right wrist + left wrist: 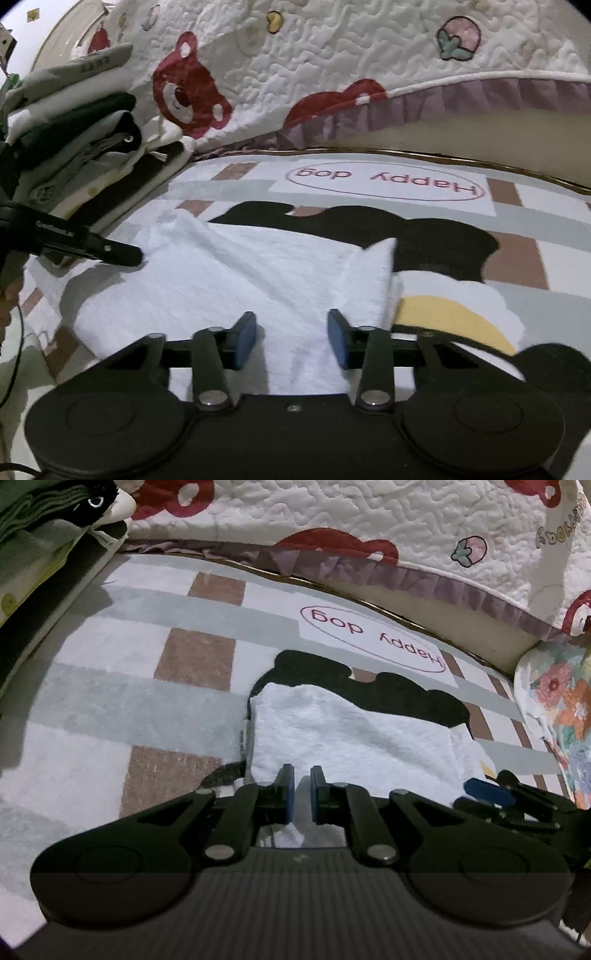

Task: Fold clothes
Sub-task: 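Pinch the folded shirt's end with the left gripper while the right gripper pinches it too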

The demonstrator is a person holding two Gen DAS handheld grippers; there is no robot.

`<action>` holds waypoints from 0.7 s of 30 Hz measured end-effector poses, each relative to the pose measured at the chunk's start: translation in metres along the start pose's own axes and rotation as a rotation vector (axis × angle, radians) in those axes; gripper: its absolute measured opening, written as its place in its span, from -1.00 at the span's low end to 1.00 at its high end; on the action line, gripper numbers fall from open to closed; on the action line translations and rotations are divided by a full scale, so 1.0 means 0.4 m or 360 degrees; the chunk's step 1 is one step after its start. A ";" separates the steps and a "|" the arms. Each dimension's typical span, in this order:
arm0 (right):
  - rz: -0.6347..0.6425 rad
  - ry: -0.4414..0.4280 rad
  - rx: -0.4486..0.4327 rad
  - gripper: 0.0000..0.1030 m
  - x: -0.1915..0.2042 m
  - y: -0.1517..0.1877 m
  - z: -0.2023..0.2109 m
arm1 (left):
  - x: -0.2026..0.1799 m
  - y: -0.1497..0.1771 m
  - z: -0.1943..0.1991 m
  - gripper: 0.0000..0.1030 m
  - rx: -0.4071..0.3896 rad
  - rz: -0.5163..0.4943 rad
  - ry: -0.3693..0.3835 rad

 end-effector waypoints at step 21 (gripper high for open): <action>-0.2165 -0.0335 0.0441 0.25 -0.143 0.183 0.222 | 0.022 0.039 0.034 0.15 0.0143 0.0178 0.0246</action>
Point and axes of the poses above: each gripper's, at about its wrist camera, not at the fingertips, and z roughly against the way its jaws point, x to its left, y to its underside, the point moved 4 cm from there along -z, roughly the way its jaws point, and after that the axes turned 14 degrees about -z, right-handed, at the moved point
